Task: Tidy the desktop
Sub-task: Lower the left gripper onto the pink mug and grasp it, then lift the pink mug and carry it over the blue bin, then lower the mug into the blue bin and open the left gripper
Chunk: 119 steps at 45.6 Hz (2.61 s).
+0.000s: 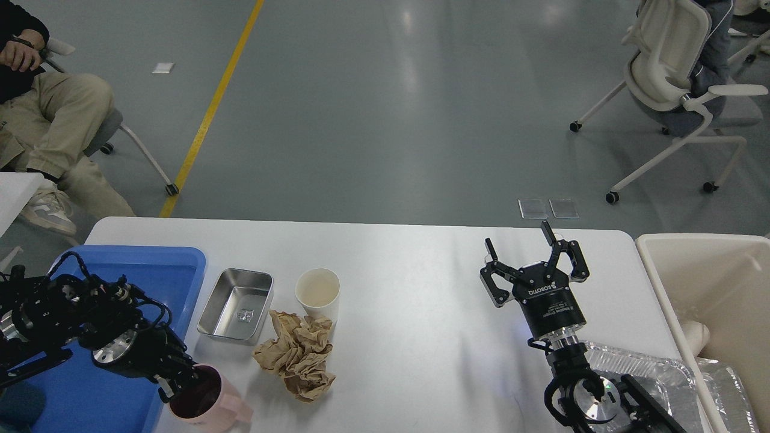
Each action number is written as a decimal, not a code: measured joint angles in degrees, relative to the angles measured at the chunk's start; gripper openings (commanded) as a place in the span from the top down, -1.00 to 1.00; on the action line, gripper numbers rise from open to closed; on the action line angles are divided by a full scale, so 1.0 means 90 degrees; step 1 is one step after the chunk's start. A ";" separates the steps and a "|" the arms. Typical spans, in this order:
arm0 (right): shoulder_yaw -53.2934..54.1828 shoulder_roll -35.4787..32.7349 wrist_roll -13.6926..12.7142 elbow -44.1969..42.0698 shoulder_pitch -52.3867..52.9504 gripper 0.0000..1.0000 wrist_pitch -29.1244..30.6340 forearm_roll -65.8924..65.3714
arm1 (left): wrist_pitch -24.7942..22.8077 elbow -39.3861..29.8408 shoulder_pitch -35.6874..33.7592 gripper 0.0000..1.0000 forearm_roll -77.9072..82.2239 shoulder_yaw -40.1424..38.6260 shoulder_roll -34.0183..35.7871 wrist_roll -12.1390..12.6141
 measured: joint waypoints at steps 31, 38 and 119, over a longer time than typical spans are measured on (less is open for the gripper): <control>-0.0019 0.0031 -0.0006 -0.0070 0.0052 -1.00 0.0000 -0.0001 | 0.0189 -0.0643 -0.0097 0.99 -0.0287 -0.0293 0.0555 -0.0178; -0.0020 0.0061 -0.0008 -0.0081 0.0087 -1.00 0.0000 -0.0010 | 0.0118 -0.1502 -0.0245 0.98 -0.0331 -0.0348 0.1240 -0.0192; -0.0030 0.0293 -0.0010 -0.0070 0.0124 -1.00 0.0029 -0.0021 | 0.2649 0.0989 0.0666 0.96 -0.0057 -0.0145 0.2620 -0.0365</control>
